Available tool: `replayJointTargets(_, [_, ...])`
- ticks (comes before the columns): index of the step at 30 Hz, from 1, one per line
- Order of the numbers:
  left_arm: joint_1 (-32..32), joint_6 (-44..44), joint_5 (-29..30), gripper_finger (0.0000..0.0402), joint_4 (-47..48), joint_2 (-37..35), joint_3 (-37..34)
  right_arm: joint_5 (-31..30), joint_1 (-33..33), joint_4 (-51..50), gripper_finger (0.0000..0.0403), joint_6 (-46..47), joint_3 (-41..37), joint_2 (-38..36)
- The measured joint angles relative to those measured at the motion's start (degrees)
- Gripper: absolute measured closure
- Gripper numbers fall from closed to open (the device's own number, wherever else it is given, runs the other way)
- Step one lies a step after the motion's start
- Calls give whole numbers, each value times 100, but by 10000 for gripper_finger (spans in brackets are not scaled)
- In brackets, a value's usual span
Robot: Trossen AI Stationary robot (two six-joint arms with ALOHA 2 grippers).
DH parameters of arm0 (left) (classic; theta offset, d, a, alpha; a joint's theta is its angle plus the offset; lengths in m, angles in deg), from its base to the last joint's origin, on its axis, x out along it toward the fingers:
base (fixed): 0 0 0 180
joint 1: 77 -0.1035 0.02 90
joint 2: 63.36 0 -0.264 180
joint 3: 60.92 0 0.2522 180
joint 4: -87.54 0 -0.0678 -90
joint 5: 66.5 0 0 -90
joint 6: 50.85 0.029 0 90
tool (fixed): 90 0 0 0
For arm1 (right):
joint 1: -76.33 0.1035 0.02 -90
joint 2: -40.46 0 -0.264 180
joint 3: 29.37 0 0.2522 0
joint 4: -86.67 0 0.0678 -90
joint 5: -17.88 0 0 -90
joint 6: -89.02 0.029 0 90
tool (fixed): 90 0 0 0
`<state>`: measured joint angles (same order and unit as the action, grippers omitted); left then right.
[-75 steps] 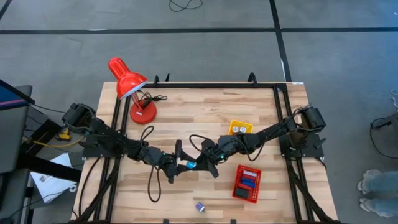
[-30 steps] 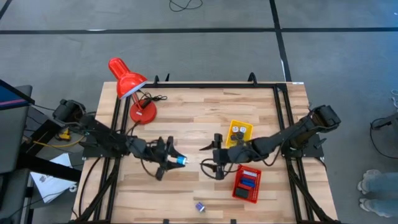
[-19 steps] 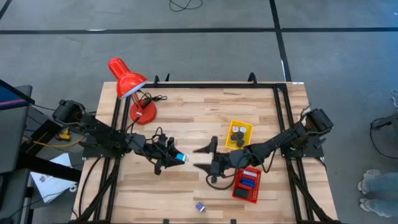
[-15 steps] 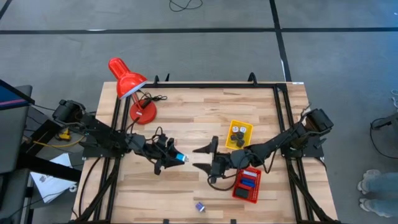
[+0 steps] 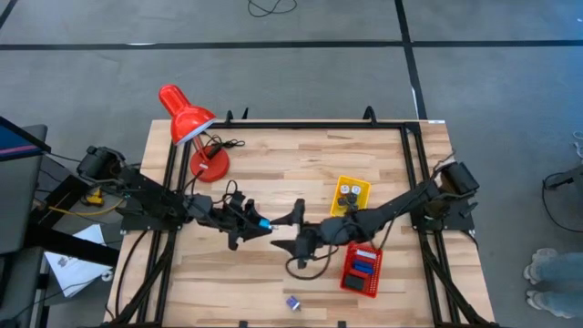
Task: Pick & Place Office items
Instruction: Put the blue charger adapter into the yellow bin
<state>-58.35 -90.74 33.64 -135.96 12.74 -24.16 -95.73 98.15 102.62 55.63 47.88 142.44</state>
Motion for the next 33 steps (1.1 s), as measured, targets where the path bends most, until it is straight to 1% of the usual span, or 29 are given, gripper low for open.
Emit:
replayJointTargets(2, [0, -4, 4, 260, 16, 8, -15, -101, -24, -97, 142, -97, 197, 193])
replayJointTargets(6, [24, -4, 3, 260, -14, 6, -11, -731, 13, -166, 143, -368, 455, 498])
replayJointTargets(7, [36, -4, 3, 260, -35, 6, -6, -794, 26, -176, 145, -393, 514, 532])
replayJointTargets(10, [52, 1, 2, 259, -30, 4, -2, -776, 20, -368, 160, -321, 603, 524])
replayJointTargets(17, [54, 16, -9, 259, 36, 4, -2, -783, 22, -441, 232, -242, 642, 524])
replayJointTargets(21, [55, 7, -52, 259, 80, 4, -2, -786, 22, -428, 260, -269, 642, 524])
replayJointTargets(26, [55, 12, -57, 259, 75, 2, -1, -793, 52, -419, 271, -281, 642, 524])
replayJointTargets(29, [52, 226, -56, 255, 79, 2, 4, -847, 86, -423, 271, -265, 642, 522])
replayJointTargets(31, [52, 400, -71, 251, 129, 2, 17, -879, 108, -547, 271, -87, 642, 471])
replayJointTargets(33, [46, 566, -160, 245, 170, 2, 17, -865, 111, -845, 272, 300, 642, 359])
